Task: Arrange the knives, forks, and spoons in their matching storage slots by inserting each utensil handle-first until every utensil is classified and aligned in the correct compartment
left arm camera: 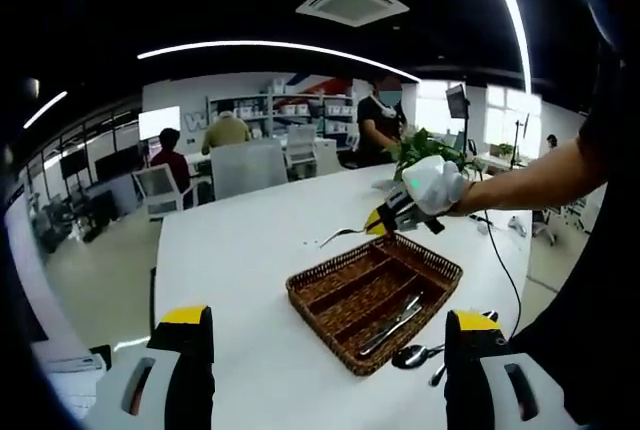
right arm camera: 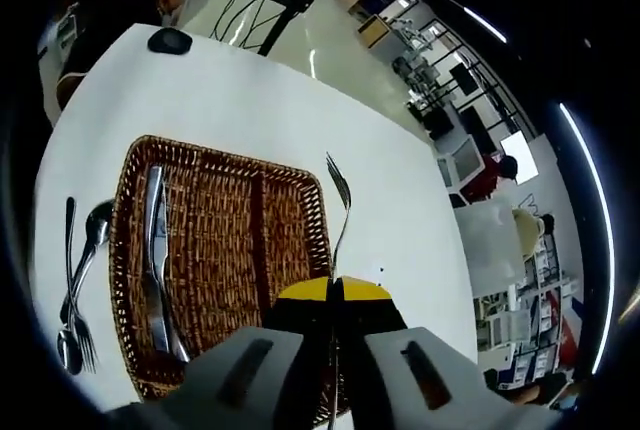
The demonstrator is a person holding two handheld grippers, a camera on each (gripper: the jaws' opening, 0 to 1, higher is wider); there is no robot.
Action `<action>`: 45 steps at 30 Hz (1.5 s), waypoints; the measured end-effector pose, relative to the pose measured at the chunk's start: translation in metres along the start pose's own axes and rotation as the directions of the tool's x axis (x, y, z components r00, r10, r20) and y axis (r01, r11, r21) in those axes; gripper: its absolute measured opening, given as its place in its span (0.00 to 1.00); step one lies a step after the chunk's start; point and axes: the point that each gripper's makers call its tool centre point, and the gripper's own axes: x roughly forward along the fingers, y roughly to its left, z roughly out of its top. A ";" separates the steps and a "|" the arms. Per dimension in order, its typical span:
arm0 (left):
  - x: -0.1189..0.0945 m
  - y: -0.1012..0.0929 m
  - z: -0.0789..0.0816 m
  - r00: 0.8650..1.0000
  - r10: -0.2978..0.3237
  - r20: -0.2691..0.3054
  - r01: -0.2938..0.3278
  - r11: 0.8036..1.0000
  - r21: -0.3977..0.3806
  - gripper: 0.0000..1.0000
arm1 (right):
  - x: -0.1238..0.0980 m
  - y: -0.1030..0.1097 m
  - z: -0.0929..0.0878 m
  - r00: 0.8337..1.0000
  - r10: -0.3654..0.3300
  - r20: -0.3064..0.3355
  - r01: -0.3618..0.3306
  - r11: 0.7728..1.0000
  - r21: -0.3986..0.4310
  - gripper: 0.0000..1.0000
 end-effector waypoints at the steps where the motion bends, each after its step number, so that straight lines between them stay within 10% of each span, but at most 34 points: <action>1: 0.000 0.000 0.000 1.000 0.001 -0.002 -0.001 1.000 -0.001 1.00 | 0.001 0.002 -0.001 1.000 0.004 0.001 -0.004 1.000 0.000 0.00; 45: 0.005 -0.009 -0.005 0.996 0.008 -0.085 -0.007 1.000 0.002 1.00 | 0.079 0.091 -0.038 0.988 0.155 0.021 -0.153 0.984 -0.096 0.00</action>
